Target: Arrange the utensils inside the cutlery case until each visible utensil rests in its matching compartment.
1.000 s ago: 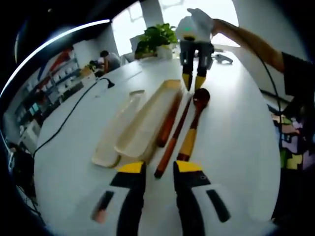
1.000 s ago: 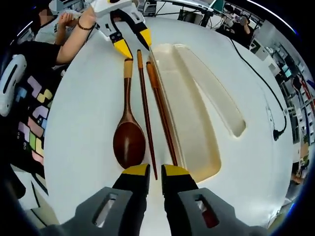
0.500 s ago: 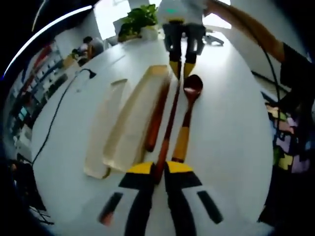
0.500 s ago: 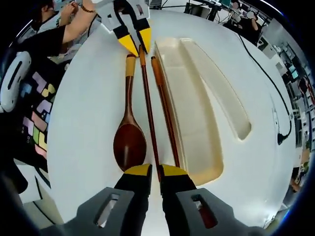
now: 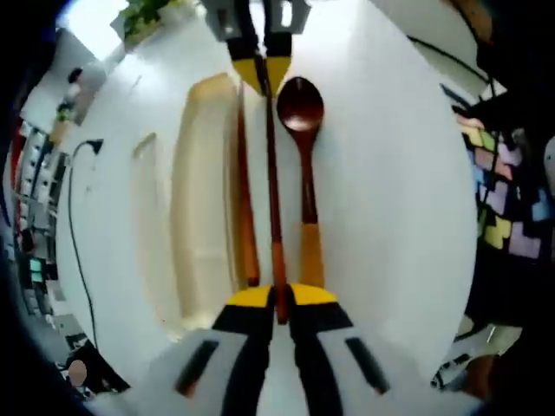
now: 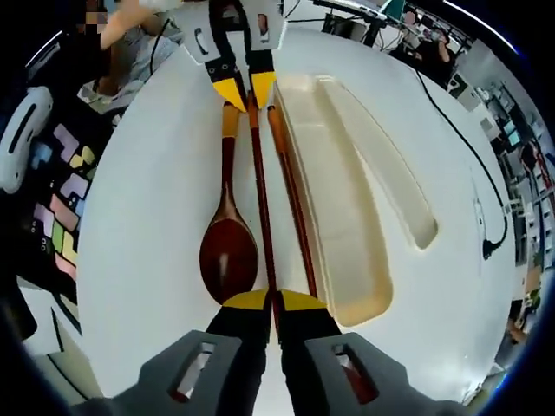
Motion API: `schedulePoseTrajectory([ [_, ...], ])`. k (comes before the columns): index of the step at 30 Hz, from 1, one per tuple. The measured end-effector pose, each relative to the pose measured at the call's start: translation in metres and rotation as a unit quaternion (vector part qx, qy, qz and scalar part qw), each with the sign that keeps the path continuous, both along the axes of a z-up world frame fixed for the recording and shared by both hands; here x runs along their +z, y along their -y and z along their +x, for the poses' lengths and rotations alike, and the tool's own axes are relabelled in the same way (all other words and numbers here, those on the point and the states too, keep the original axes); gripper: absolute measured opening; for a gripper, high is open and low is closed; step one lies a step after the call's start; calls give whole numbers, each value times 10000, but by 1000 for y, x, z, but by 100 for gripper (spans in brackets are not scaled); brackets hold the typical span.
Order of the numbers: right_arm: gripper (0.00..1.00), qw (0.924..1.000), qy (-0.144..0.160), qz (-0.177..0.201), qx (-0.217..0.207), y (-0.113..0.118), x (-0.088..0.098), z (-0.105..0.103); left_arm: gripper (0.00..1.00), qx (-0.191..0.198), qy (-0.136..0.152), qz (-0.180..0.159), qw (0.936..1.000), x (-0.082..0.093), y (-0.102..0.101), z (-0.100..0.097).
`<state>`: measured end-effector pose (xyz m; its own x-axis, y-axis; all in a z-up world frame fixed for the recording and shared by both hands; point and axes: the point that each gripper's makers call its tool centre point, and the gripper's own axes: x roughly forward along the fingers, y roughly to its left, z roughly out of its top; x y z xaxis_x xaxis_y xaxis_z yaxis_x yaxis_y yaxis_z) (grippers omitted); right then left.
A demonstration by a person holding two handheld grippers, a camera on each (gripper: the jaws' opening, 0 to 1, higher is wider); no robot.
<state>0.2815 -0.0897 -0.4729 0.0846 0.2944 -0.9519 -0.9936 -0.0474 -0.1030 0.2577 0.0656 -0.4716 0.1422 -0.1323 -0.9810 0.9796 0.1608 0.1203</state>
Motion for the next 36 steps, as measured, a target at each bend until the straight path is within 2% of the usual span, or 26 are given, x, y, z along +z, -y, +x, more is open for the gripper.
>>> schedulePoseTrajectory([
  [7,0,9995,236,-140,126,-1,-1,-1,6,-154,-71,2,9999,-1,-1,-1],
  [8,0,9994,253,-162,147,-1,-1,0,6,93,-116,-21,9999,-1,-1,-1],
  [10,0,9994,260,-191,118,-1,-1,0,6,-100,-86,-44,9999,-1,-1,-2],
  [17,0,9993,259,-252,31,-1,-1,0,6,-148,-216,-175,9995,-1,-1,-1],
  [18,0,9993,262,-264,31,0,-1,0,6,-246,-217,-173,9993,-2,-2,-3],
  [19,0,9993,261,-267,20,0,-1,0,6,-630,-174,-155,9977,-2,0,-3],
  [20,0,9993,260,-265,9,0,-1,0,6,-634,-134,-155,9978,-2,-1,-4],
  [22,0,9993,267,-257,-3,0,-1,0,6,-220,-118,-204,9995,-2,-1,-3],
  [27,0,9994,296,-183,-51,0,-1,0,5,-133,-257,-428,9987,-1,-2,0],
  [31,0,9992,299,-246,19,0,-1,0,5,-234,-220,-367,9988,-1,0,-3],
  [36,0,9984,391,-375,136,0,-1,1,5,-127,-223,-368,9990,-1,0,-2],
])
